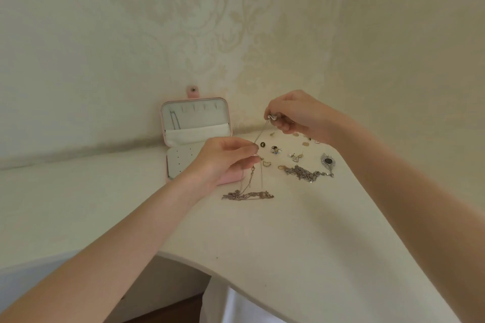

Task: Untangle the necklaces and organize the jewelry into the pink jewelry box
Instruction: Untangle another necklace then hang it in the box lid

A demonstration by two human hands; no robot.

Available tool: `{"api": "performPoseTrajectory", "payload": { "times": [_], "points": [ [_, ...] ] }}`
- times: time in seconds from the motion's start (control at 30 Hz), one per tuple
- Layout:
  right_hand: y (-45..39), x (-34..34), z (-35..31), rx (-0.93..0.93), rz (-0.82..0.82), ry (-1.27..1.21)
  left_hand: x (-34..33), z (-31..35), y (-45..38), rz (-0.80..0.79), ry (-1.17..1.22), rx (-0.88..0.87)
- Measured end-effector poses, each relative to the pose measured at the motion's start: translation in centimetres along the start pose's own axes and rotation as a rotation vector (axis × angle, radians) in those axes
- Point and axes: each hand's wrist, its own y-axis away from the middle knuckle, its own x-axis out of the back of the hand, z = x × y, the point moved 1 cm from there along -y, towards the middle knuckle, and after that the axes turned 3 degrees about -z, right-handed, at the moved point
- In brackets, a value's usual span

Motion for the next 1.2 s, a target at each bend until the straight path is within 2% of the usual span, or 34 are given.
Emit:
{"api": "performPoseTrajectory", "payload": {
  "times": [0.13, 0.33, 0.47, 0.57, 0.67, 0.73, 0.87, 1.07, 1.2],
  "points": [
    [0.4, 0.2, -0.8, 0.011, -0.004, 0.016, 0.3, 0.5, 0.3, 0.029, 0.117, -0.036],
    [1.0, 0.7, -1.5, 0.008, 0.021, 0.065, 0.5, 0.8, 0.8, 0.019, -0.022, -0.137],
    [1.2, 0.8, -1.9, 0.022, 0.068, 0.201, 0.6, 1.0, 1.4, 0.042, -0.118, -0.155],
    [1.1, 0.9, -2.1, 0.066, 0.191, 0.274, 0.6, 1.1, 1.7, 0.020, -0.083, -0.137],
    [0.8, 1.2, -2.1, 0.144, 0.424, 0.340, 0.6, 1.1, 2.1, -0.006, -0.087, -0.128],
    [0.7, 1.5, -2.3, 0.177, 0.567, 0.330, 0.8, 1.0, 2.3, -0.043, -0.141, -0.132],
    [0.5, 2.6, -3.6, 0.210, 0.731, 0.230, 1.4, 0.8, 2.4, -0.045, -0.239, -0.154],
    [0.4, 2.3, -4.7, 0.249, 0.793, 0.197, 1.6, 0.5, 1.8, 0.073, -0.275, -0.138],
    [0.2, 2.1, -4.3, 0.225, 0.762, 0.140, 1.8, 0.1, 1.5, 0.087, -0.134, -0.094]
  ]
}}
